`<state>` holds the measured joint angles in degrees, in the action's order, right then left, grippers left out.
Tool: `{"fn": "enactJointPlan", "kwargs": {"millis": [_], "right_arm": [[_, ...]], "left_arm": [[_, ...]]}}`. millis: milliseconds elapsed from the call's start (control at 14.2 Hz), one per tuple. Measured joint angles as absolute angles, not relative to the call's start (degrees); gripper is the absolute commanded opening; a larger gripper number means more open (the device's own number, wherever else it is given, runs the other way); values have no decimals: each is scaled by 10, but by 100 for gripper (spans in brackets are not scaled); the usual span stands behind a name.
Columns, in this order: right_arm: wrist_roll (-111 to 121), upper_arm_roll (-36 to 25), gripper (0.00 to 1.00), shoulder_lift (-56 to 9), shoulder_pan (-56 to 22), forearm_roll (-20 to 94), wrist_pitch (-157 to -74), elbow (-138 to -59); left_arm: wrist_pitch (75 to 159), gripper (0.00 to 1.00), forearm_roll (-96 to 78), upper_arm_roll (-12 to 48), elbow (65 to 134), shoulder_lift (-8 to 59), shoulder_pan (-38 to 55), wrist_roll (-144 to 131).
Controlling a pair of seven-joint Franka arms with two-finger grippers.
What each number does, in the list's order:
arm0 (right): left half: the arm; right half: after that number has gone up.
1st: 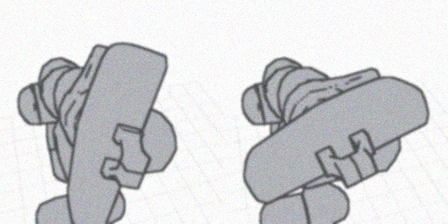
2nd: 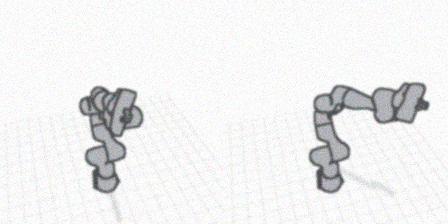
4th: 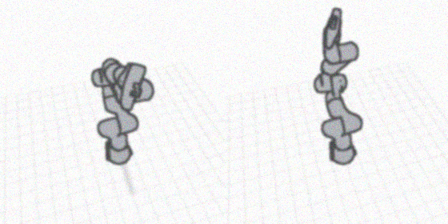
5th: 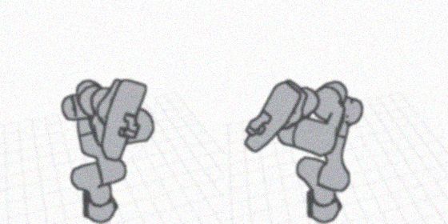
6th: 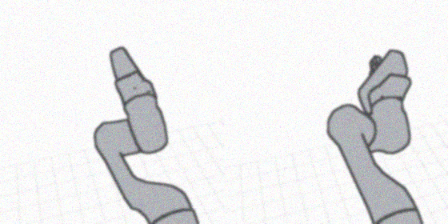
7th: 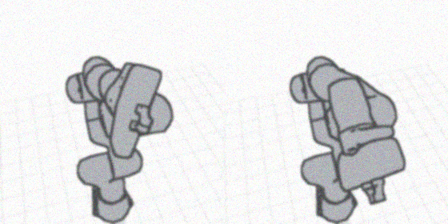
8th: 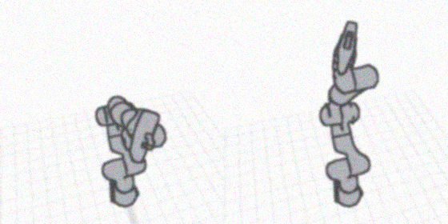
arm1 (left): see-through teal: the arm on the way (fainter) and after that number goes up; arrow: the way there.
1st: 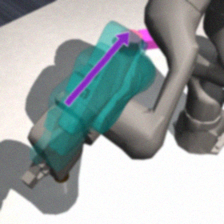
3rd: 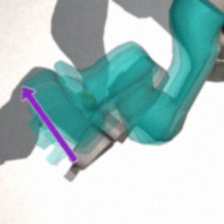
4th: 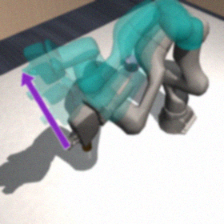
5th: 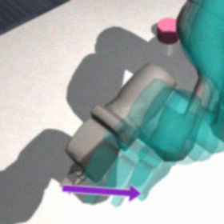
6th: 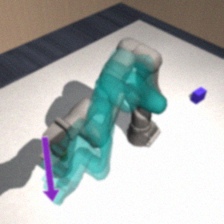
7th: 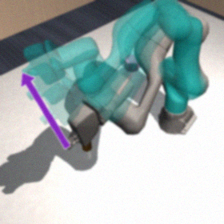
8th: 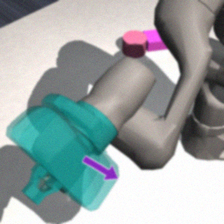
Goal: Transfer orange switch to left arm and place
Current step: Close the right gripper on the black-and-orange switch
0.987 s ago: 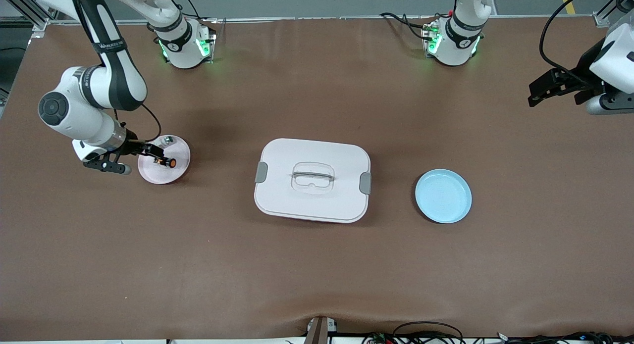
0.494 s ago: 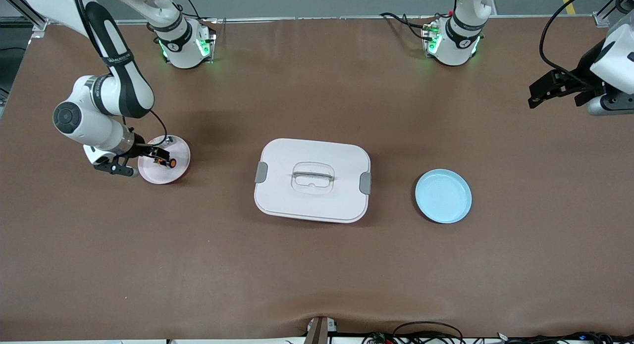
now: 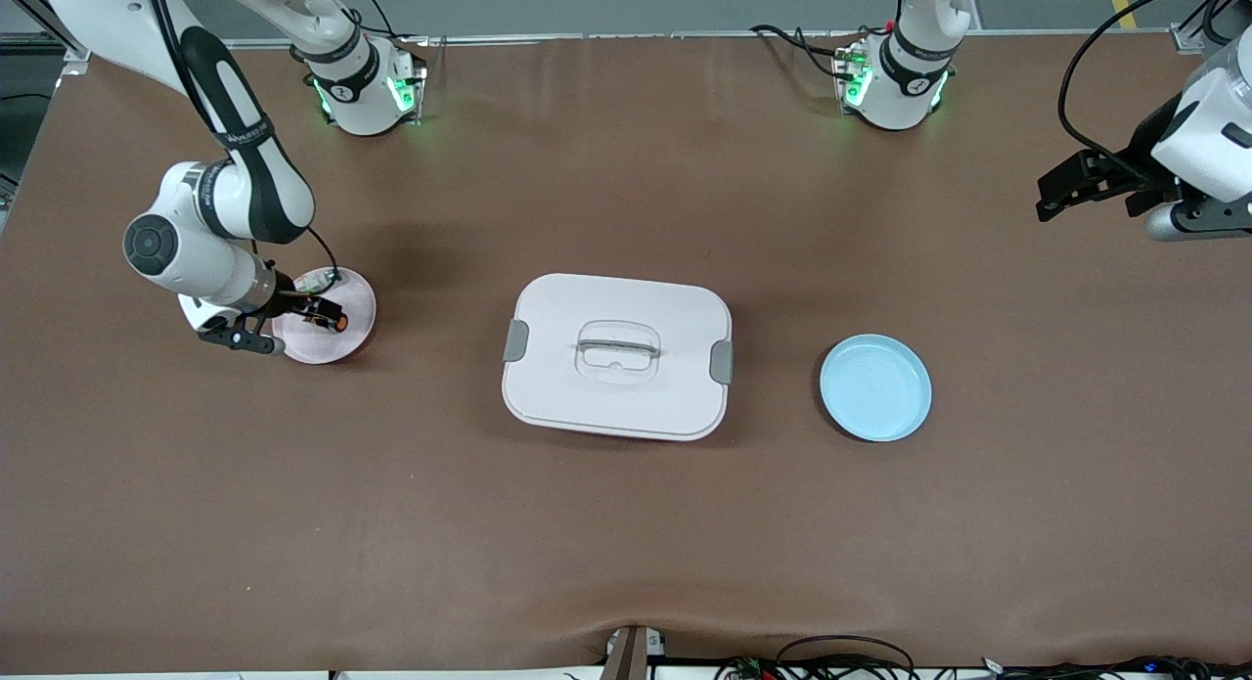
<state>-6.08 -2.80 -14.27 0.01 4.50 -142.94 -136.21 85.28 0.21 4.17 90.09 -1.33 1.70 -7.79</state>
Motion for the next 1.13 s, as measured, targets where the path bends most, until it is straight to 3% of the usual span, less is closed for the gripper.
{"fn": "enactJointPlan", "kwargs": {"millis": [1128], "right_arm": [[-61,-25,100,-181,0,48,-1459,-1362]], "left_arm": [[879,100,2,42,907,-13,15,-78]]}}
